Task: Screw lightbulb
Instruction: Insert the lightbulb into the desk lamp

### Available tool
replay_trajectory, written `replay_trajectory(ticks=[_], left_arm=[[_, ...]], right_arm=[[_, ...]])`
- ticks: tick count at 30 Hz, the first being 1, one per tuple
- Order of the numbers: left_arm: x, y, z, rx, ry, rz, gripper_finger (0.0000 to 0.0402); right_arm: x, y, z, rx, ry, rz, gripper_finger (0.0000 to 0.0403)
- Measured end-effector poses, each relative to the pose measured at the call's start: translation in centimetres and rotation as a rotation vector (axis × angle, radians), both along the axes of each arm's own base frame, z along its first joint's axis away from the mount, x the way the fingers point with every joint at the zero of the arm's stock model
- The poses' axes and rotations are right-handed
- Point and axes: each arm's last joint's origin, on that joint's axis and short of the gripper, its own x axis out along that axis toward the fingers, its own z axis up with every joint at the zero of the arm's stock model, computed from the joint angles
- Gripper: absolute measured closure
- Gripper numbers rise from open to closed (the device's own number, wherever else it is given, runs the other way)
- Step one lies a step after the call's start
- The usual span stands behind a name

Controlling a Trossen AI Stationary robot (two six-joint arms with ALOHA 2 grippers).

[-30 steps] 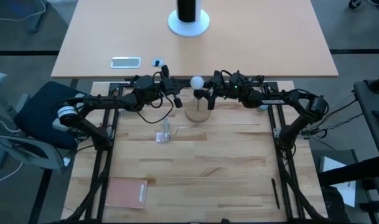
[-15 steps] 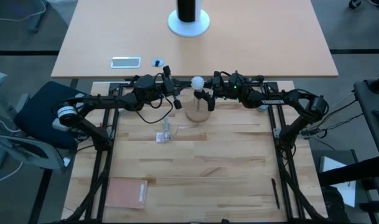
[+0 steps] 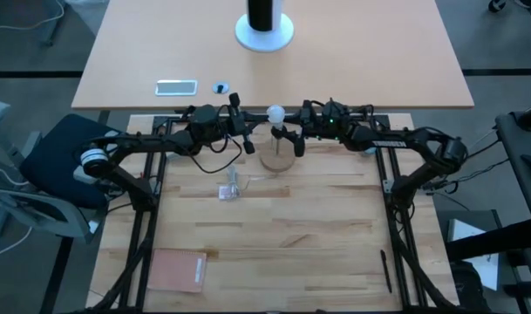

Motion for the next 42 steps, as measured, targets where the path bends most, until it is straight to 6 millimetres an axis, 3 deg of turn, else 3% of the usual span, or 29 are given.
replay_trajectory(ticks=[10,15,21,26,30,37,42], left_arm=[[0.0,0.0,0.0,0.001,-0.002,0.000,0.0401],[-0.7,-0.3,1.2,0.016,-0.037,0.001,0.0401],[-2.1,-0.4,2.5,-0.003,-0.044,0.030,0.0401],[-2.1,1.3,1.2,-0.183,-0.047,0.073,0.0401],[-1.3,2.4,0.5,-0.295,-0.082,0.123,0.0401],[0.4,2.6,0.1,-0.328,-0.071,0.091,0.0401],[0.8,2.4,0.1,-0.330,-0.070,0.082,0.0401]], right_arm=[[-0.3,0.2,-0.3,0.026,0.060,0.000,0.0183],[-0.9,0.5,0.0,0.038,0.099,0.002,0.0187],[-3.0,1.4,1.5,0.041,0.174,-0.071,0.0183],[-4.6,1.7,3.9,-0.073,0.133,-0.228,0.0198],[-5.0,1.2,5.5,-0.143,0.009,-0.308,0.0242],[-4.4,0.6,5.9,-0.211,-0.093,-0.246,0.0386],[-3.6,0.4,6.5,-0.205,-0.135,-0.188,0.0385]])
